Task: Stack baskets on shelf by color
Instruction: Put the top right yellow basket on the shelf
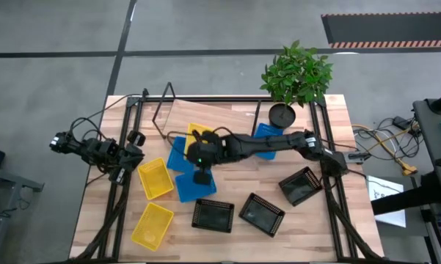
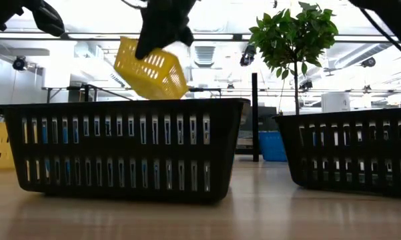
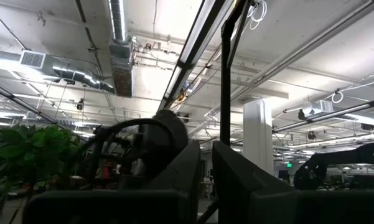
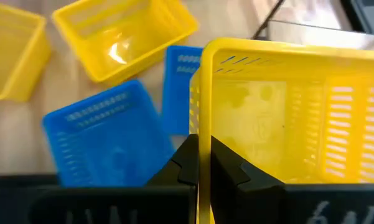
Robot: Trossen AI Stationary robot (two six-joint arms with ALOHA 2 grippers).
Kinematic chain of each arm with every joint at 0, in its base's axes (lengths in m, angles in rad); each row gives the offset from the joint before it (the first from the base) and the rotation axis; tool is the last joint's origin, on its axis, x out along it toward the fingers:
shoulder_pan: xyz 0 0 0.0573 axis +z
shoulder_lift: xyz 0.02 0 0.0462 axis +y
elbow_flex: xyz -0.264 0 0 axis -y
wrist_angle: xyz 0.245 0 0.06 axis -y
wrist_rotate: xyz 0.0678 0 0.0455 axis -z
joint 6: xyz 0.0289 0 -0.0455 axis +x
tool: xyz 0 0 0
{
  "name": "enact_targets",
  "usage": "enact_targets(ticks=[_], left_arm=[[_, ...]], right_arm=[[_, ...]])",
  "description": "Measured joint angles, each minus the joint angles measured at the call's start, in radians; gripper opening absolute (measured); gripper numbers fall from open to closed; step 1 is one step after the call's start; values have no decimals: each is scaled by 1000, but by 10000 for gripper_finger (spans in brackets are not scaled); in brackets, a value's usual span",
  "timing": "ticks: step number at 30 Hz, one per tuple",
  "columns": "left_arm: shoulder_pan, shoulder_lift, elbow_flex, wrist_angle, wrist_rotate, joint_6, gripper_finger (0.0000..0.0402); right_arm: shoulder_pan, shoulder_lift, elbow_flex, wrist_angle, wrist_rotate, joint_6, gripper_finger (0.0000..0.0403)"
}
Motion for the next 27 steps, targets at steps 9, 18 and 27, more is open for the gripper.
enact_targets(ticks=[9,18,27], left_arm=[[0,0,0,3,0,0,26],[0,0,0,3,0,0,26],[0,0,0,3,0,0,26]], right_arm=[[-117,65,-1,68,1,-109,8],[-194,116,-2,94,1,-137,8],[-233,149,-2,116,2,-154,9]])
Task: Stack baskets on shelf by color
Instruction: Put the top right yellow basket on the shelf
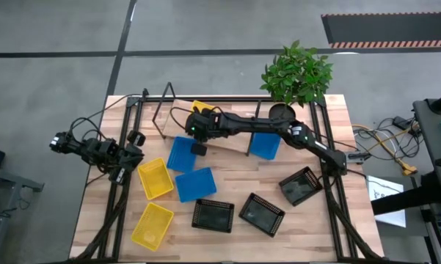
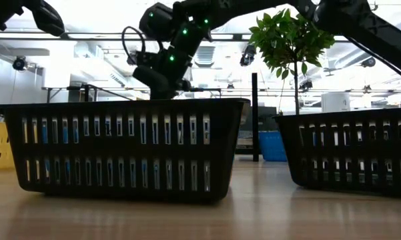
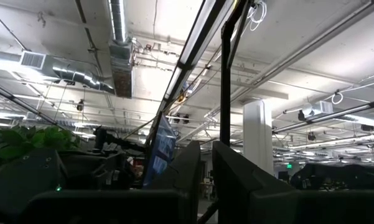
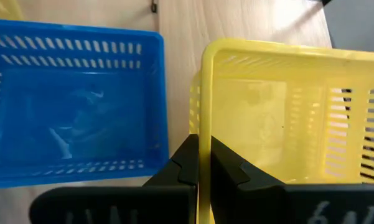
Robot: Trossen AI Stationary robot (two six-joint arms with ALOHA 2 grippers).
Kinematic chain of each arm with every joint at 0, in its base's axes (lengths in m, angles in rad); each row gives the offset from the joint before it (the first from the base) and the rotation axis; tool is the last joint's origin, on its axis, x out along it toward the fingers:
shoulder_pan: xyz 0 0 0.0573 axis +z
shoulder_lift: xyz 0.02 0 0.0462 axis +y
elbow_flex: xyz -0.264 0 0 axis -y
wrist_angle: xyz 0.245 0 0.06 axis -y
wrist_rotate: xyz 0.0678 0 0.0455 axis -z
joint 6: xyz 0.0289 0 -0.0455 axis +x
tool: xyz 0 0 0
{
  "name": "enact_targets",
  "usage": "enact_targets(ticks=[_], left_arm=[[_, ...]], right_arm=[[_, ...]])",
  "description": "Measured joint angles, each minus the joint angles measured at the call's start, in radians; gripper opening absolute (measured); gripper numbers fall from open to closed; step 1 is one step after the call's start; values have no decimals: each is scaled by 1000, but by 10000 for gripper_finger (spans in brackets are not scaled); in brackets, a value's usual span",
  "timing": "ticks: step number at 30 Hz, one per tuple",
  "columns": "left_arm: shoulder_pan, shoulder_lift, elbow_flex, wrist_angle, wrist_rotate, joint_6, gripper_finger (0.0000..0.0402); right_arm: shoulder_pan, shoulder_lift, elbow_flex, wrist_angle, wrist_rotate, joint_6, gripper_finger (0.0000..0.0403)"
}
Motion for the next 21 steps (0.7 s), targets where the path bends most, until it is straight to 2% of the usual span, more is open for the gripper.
enact_targets(ticks=[13,21], left_arm=[[0,0,0,0,0,0,26],[0,0,0,0,0,-1,26]], right_arm=[[-3,6,0,11,-1,-7,12],[-3,6,0,13,-1,-6,62]])
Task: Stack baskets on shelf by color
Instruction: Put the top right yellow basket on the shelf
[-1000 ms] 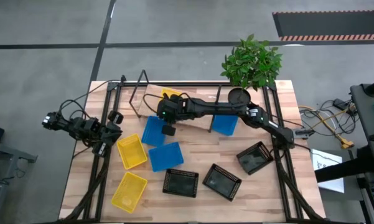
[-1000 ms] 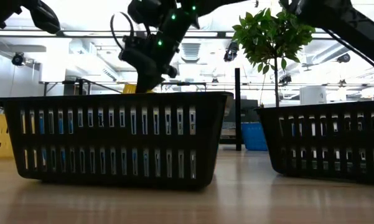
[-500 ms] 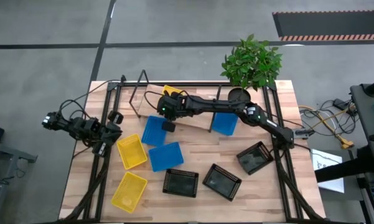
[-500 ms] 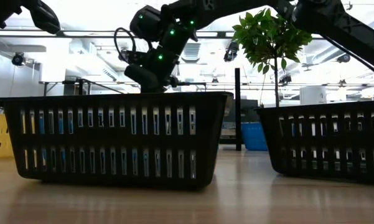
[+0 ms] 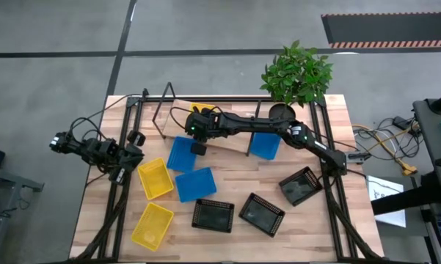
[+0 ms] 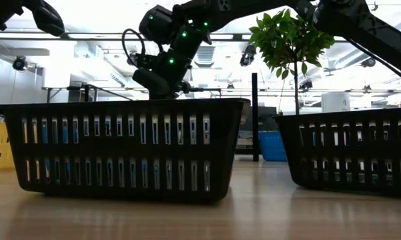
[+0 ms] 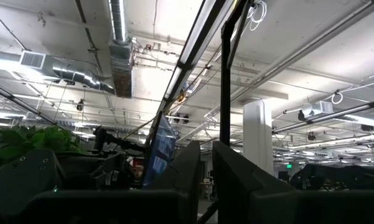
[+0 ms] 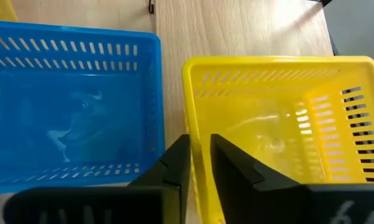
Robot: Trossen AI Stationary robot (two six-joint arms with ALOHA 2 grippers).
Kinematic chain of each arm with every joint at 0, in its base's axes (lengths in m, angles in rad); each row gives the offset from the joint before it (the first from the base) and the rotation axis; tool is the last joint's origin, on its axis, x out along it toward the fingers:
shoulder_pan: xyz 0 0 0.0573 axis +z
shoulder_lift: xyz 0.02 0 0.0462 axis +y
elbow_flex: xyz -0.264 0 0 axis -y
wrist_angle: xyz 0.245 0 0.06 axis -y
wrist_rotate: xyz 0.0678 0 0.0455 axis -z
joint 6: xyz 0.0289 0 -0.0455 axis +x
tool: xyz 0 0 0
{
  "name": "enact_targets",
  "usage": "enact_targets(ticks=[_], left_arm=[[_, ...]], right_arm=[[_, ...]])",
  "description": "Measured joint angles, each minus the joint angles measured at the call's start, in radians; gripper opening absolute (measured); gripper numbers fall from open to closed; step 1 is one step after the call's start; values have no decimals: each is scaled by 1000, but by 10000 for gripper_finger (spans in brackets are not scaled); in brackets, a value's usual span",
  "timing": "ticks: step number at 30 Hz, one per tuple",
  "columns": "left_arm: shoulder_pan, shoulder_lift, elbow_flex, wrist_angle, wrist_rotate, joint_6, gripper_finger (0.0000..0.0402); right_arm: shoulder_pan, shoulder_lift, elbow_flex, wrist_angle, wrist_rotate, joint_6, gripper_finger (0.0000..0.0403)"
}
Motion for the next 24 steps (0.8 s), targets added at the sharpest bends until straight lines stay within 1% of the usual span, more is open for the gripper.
enact_targets(ticks=[6,12,15,18,24], left_arm=[[0,0,0,0,0,-1,26],[0,0,0,0,0,-1,26],[0,0,0,0,1,-1,26],[0,0,0,0,1,-1,26],[0,0,0,0,1,-1,26]], right_arm=[[2,0,17,-9,-2,27,102],[15,-36,108,-123,1,10,120],[14,-70,101,-178,58,-22,111],[1,-84,100,-255,125,-28,92],[-35,-77,99,-372,133,-34,38]])
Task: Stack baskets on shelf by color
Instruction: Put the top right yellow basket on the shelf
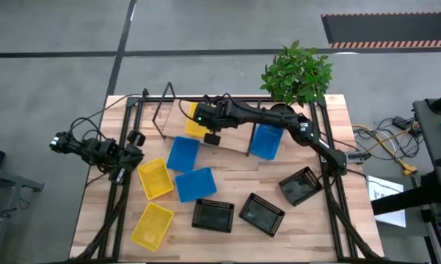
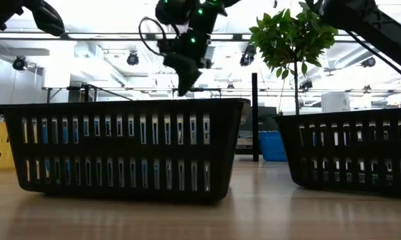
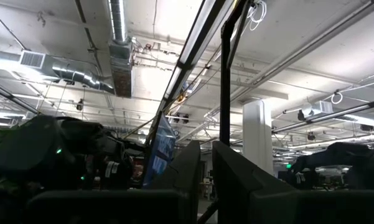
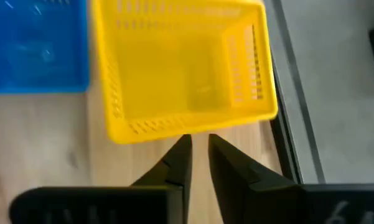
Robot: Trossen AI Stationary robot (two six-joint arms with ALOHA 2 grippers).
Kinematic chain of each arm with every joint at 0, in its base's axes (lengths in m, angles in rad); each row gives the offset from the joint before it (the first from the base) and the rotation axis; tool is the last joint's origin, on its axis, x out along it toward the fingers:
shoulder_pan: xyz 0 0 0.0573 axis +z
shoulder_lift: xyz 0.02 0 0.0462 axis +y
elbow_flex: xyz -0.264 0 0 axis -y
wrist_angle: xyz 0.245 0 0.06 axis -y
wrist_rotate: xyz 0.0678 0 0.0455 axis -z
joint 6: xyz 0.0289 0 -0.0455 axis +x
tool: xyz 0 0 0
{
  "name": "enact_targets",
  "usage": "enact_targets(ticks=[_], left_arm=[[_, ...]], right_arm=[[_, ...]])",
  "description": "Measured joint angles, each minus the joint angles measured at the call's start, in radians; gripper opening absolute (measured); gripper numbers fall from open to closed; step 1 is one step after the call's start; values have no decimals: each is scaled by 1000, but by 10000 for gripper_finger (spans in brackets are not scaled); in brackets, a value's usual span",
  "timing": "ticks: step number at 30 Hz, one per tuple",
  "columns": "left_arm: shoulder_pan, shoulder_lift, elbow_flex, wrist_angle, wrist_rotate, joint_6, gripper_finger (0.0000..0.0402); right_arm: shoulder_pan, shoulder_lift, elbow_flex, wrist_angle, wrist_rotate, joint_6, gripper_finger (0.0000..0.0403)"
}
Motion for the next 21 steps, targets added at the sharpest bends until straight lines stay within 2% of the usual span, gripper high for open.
enact_targets(ticks=[3,8,14,21], left_arm=[[0,0,0,0,0,0,26],[0,0,0,-1,0,0,26],[0,0,0,-1,0,0,26],[0,0,0,-1,1,0,26]], right_arm=[[-20,4,-11,-51,-1,-1,15],[-48,4,-33,-43,-2,-6,9],[-56,4,-106,12,-4,-37,9],[-56,5,-188,157,-11,-80,9]])
